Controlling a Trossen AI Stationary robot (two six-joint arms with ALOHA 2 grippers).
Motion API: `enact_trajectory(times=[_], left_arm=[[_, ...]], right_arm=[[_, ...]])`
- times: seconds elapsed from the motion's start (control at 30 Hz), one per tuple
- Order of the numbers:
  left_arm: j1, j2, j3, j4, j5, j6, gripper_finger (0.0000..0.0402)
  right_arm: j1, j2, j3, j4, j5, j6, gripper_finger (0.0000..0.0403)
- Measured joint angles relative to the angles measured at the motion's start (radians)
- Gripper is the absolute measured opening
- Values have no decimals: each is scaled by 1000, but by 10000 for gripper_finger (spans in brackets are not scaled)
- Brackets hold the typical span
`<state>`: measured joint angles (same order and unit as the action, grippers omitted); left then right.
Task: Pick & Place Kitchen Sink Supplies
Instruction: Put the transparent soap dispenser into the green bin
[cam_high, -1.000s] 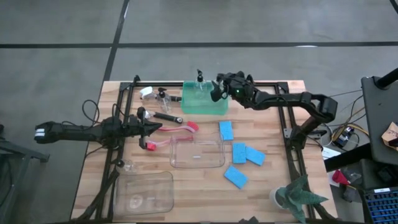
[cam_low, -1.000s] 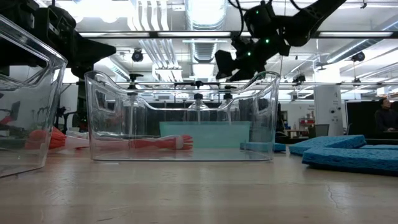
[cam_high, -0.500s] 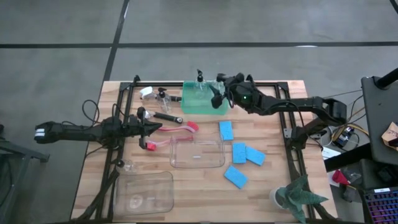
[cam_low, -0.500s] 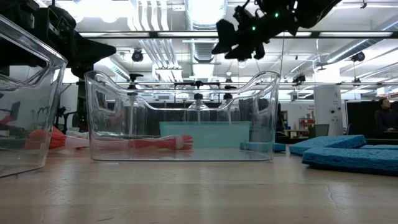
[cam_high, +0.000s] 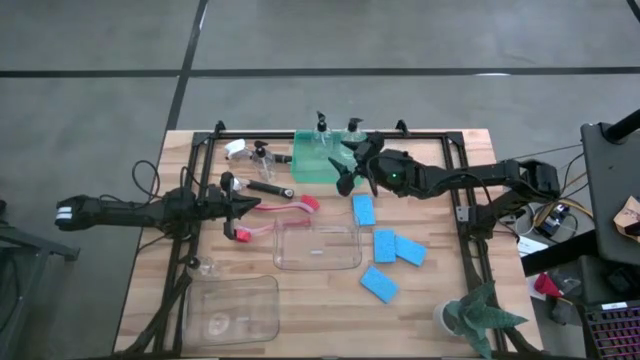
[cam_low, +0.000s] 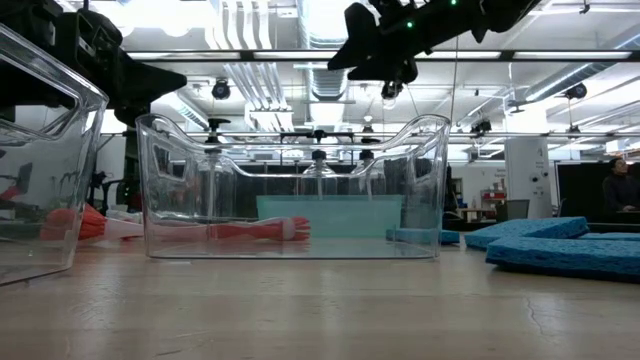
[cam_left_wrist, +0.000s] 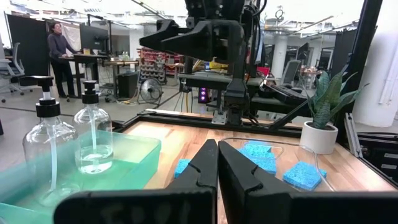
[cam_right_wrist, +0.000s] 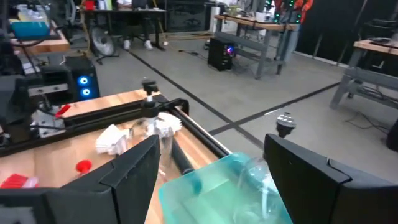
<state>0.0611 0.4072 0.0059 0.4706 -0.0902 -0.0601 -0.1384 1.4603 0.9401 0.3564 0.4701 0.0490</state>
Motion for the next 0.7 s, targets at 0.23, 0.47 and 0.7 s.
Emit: enact_trajectory(times=[0.23, 0.47, 0.7], left_arm=[[0, 0, 0, 0, 0, 0, 7], [0, 0, 0, 0, 0, 0, 7], [0, 0, 0, 0, 0, 0, 7]], right_arm=[[25, 28, 0, 70, -61, -23, 272], [25, 28, 0, 87, -173, -9, 277], [25, 28, 0, 44, -232, 26, 281]])
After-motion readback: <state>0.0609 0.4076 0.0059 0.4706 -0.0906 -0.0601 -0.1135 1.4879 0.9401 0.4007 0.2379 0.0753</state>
